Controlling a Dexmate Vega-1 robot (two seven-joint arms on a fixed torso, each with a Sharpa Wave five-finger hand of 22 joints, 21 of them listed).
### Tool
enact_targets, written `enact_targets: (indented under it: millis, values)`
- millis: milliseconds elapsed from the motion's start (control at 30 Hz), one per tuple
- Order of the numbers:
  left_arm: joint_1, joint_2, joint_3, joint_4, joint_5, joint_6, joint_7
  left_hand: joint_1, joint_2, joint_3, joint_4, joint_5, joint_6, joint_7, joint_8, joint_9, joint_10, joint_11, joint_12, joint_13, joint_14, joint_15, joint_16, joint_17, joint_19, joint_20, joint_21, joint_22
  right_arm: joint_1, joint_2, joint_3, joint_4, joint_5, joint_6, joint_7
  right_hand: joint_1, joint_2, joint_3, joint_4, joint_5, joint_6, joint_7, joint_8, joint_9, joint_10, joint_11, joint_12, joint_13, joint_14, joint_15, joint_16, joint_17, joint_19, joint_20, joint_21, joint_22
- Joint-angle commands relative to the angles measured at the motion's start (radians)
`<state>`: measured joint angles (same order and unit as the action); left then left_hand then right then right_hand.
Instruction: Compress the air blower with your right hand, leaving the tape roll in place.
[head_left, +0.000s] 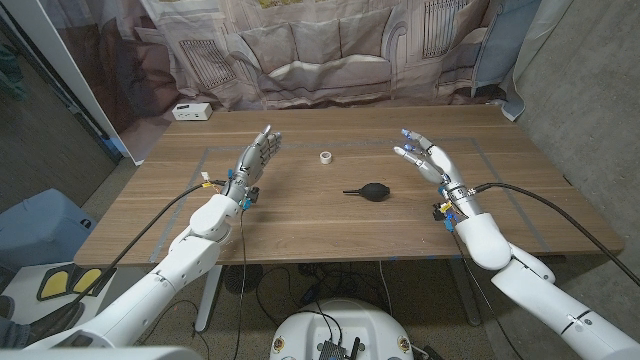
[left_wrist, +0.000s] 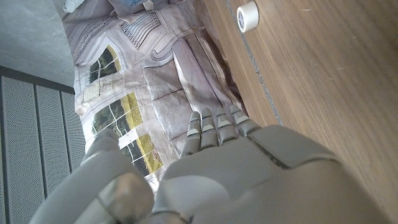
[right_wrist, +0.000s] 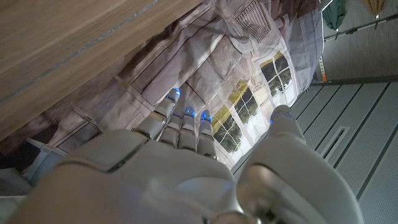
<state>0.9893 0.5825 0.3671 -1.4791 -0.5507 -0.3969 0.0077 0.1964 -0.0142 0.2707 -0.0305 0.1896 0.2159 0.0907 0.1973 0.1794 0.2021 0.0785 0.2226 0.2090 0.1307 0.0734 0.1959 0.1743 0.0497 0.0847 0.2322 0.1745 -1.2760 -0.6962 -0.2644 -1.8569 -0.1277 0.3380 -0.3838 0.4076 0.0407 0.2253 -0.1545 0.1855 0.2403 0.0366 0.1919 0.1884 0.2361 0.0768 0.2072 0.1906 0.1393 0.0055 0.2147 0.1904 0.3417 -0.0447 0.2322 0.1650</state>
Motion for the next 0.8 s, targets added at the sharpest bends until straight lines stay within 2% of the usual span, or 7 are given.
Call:
enact_targets:
  millis: [33, 433, 633, 800]
  values:
    - [0.011, 0.003, -0.003, -0.008, -0.009, 0.003, -0.004, 0.007, 0.006, 0.004, -0.003, 0.002, -0.002, -0.003, -0.002, 0.002, 0.009, -0.004, 0.004, 0.000, 0.010, -0.002, 0.000, 0.005, 0.006, 0.002, -0.004, 0.003, -0.017, -0.018, -0.018, -0.063, -0.128, -0.115, -0.052, 0.014, 0.001, 0.003, -0.006, -0.002, -0.002, 0.006, 0.001, 0.003, -0.005, 0.003, -0.004, 0.002, -0.006, 0.007, -0.005, 0.002, -0.003, 0.005, -0.008, 0.005]
    - [0.007, 0.004, -0.004, -0.001, -0.008, -0.009, -0.015, 0.009, 0.008, 0.004, -0.006, 0.001, 0.000, 0.000, -0.003, 0.002, 0.011, -0.004, 0.004, -0.001, 0.012, -0.001, -0.001, 0.004, 0.008, 0.002, -0.007, 0.003, -0.015, -0.051, -0.053, -0.121, -0.250, -0.238, -0.078, 0.033, 0.002, 0.010, -0.008, -0.003, -0.029, 0.005, -0.006, 0.002, -0.025, -0.011, -0.013, 0.001, -0.023, 0.008, -0.014, 0.002, -0.020, 0.007, -0.023, 0.005]
    - [0.006, 0.006, -0.003, -0.002, -0.009, -0.005, -0.017, 0.009, 0.009, 0.005, -0.007, 0.001, 0.002, -0.001, -0.002, 0.002, 0.012, -0.007, 0.004, -0.002, 0.012, -0.002, -0.002, 0.004, 0.009, 0.003, -0.009, 0.003, -0.007, -0.079, -0.063, -0.145, -0.252, -0.274, -0.045, 0.042, 0.002, 0.013, -0.009, -0.003, -0.041, 0.007, -0.008, 0.003, -0.037, -0.015, -0.017, 0.001, -0.033, 0.004, -0.018, 0.001, -0.029, 0.006, -0.029, 0.005]
    - [0.009, 0.008, -0.005, -0.009, -0.005, -0.008, -0.014, 0.009, 0.010, 0.005, -0.008, 0.001, 0.000, -0.002, -0.004, 0.002, 0.012, -0.003, 0.003, -0.003, 0.013, -0.001, -0.002, 0.004, 0.009, 0.002, -0.010, 0.003, -0.002, -0.094, -0.072, -0.164, -0.265, -0.313, -0.033, 0.054, -0.001, 0.015, -0.008, -0.005, -0.053, -0.001, -0.006, 0.003, -0.065, -0.009, -0.023, 0.001, -0.056, 0.013, -0.025, 0.002, -0.056, 0.011, -0.042, 0.005]
